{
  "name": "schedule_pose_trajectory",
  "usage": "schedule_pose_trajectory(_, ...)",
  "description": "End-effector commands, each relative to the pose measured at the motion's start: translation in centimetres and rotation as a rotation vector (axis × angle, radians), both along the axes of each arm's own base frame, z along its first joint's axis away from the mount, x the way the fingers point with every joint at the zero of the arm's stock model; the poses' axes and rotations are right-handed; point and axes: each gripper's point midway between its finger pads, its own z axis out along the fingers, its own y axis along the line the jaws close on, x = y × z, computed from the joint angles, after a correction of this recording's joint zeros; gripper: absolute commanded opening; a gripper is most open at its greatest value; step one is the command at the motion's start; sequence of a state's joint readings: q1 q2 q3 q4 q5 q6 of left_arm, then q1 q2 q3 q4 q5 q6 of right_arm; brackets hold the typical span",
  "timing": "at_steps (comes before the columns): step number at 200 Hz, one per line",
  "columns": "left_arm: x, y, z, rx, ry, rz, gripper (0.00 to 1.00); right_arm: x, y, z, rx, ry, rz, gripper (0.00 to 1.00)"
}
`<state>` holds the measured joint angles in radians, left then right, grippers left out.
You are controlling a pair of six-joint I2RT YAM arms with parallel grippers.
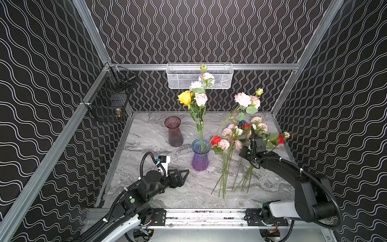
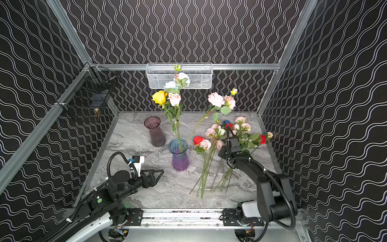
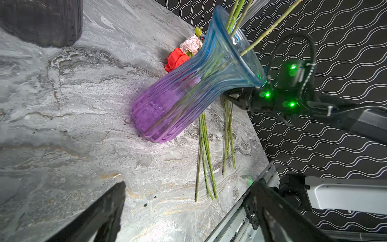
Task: Arrange flowers in a vase
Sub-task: Pick up the flower from the flowers.
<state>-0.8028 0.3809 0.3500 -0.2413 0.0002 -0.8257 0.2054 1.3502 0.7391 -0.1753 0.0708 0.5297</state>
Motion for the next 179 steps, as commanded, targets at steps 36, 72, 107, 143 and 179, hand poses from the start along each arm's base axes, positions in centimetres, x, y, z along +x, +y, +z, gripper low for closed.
schedule_pose_trajectory(36,0.4,0.3,1.4,0.011,-0.055,0.012,0.98,-0.4,-1.2,5.6,-0.062,-0.153,-0.002,0.00)
schedule_pose_trajectory(72,0.4,0.6,2.4,0.016,-0.087,0.017,0.98,-1.6,0.0,10.1,0.043,-0.382,0.043,0.00)
schedule_pose_trajectory(107,0.1,0.7,5.2,-0.014,-0.171,-0.003,0.98,-3.4,-1.4,14.2,0.055,-0.533,-0.015,0.00)
schedule_pose_trajectory(143,-0.9,-0.2,8.7,-0.082,-0.282,-0.083,0.93,-5.9,-1.7,18.8,0.089,-0.698,-0.005,0.00)
schedule_pose_trajectory(179,-1.0,-0.8,11.1,-0.088,-0.354,-0.117,0.91,-9.8,-0.9,23.5,0.141,-0.906,0.092,0.00)
